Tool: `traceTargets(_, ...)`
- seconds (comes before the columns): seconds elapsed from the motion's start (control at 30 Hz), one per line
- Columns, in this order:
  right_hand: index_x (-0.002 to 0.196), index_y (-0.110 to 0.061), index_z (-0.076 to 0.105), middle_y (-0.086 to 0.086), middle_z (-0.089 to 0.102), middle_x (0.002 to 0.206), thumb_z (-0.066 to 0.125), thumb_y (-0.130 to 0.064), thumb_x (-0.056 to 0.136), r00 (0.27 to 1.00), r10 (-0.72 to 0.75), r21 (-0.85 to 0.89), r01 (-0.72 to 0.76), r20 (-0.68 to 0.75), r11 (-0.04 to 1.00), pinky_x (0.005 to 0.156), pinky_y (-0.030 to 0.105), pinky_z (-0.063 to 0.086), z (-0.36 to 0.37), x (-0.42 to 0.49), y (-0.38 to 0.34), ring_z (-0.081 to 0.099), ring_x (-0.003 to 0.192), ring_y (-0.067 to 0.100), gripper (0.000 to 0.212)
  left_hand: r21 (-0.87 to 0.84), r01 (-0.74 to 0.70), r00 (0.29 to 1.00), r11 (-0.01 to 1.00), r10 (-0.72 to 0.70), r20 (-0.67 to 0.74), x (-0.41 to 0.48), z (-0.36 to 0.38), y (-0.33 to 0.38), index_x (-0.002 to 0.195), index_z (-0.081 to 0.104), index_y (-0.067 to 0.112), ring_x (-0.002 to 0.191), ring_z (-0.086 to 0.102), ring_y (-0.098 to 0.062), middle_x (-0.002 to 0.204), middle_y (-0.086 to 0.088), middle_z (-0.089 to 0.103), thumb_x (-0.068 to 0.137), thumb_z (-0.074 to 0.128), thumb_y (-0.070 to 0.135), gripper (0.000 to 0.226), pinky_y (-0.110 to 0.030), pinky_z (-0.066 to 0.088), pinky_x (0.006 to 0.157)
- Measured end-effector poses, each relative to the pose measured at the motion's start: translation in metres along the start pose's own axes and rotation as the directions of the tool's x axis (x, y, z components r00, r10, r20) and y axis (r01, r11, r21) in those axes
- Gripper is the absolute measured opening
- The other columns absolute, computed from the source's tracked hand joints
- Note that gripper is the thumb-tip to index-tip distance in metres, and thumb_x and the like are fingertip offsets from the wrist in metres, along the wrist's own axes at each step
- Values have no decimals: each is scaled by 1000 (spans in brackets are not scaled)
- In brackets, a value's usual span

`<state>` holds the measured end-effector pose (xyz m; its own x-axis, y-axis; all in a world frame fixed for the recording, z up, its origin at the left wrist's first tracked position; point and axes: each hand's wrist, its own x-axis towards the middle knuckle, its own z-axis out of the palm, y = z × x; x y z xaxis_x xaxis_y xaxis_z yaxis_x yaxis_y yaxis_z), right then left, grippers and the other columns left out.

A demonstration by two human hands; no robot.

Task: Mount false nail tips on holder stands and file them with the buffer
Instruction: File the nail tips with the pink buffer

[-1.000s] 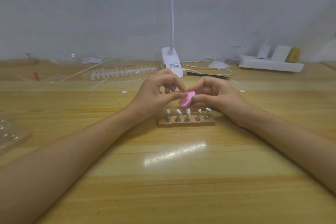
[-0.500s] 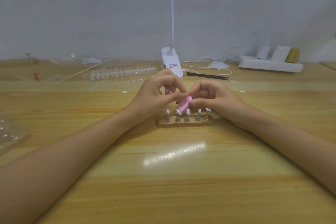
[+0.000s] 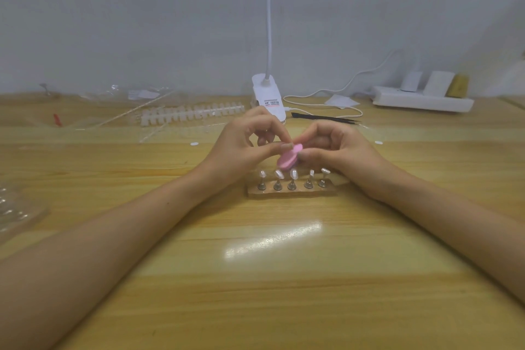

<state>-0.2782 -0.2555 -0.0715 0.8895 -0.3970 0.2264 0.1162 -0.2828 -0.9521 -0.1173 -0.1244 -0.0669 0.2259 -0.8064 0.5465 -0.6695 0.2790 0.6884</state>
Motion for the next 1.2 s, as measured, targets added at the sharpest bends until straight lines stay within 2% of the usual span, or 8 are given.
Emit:
traceTargets(0.07, 103, -7, 66, 12, 77, 101, 69, -6, 89, 996, 23, 48, -18, -89, 999, 85, 33, 60, -2, 1, 0, 74, 97, 27, 14, 13, 11, 1000, 1000, -11, -17, 1, -1, -1, 81, 71, 13, 70, 45, -11, 79, -8, 51, 82, 77, 12, 6, -16, 39, 70)
traceTargets(0.2, 99, -9, 66, 17, 76, 102, 71, -8, 87, 1000, 27, 5, -27, 12, 1000, 89, 39, 59, -1, 1, 1, 73, 99, 34, 13, 10, 4, 1000, 1000, -4, 0, 0, 0, -1, 81, 71, 10, 69, 44, -8, 79, -4, 50, 82, 77, 10, 5, -15, 39, 70)
traceTargets(0.53, 102, -9, 67, 14, 77, 102, 71, -10, 88, 998, 16, 44, -13, -62, 999, 88, 34, 60, -2, 0, 0, 74, 99, 30, 15, 9, 11, 1000, 1000, -11, -21, 1, -1, -1, 82, 71, 9, 71, 45, -10, 80, -10, 51, 83, 76, 10, 5, -18, 40, 73)
traceTargets(0.77, 101, -9, 66, 15, 77, 101, 72, -13, 86, 1000, -7, 45, 8, -22, 999, 90, 38, 59, -1, 1, 0, 74, 97, 29, 16, 5, 6, 1000, 1000, -6, -20, 1, -1, -1, 81, 71, 10, 71, 45, -14, 78, -3, 49, 83, 76, 9, 5, -18, 39, 74)
traceTargets(0.87, 97, -9, 65, 18, 76, 100, 71, -6, 87, 998, -12, -22, 14, 63, 1000, 80, 30, 59, -1, 1, 1, 74, 90, 25, 12, -4, -1, 1000, 1000, 1, -7, 0, 0, -2, 82, 71, 10, 71, 45, -20, 78, -3, 48, 82, 76, 11, 5, -17, 39, 72)
traceTargets(1.0, 102, -10, 67, 13, 77, 101, 73, -17, 82, 996, 18, 85, -11, -85, 996, 87, 34, 59, -4, 2, 1, 74, 97, 26, 21, 7, 4, 1000, 1000, -4, -20, 1, -1, -3, 82, 71, 11, 71, 45, -11, 80, -13, 51, 83, 76, 11, 5, -18, 39, 72)
traceTargets(1.13, 96, -10, 67, 19, 76, 101, 73, -11, 84, 998, -4, 18, 3, 68, 1000, 79, 30, 59, -1, 2, 2, 75, 88, 23, 14, 4, -10, 1000, 1000, 10, -8, 0, 0, -2, 82, 71, 12, 70, 45, -17, 78, -2, 48, 82, 76, 12, 5, -15, 39, 70)
traceTargets(1.2, 98, -12, 68, 15, 76, 102, 74, -18, 81, 999, 13, 86, -10, -39, 996, 85, 34, 60, -3, 2, 2, 75, 95, 27, 19, 4, -9, 1000, 1000, 9, -19, 1, -1, -3, 82, 71, 11, 70, 45, -14, 77, -2, 48, 83, 76, 10, 5, -16, 39, 71)
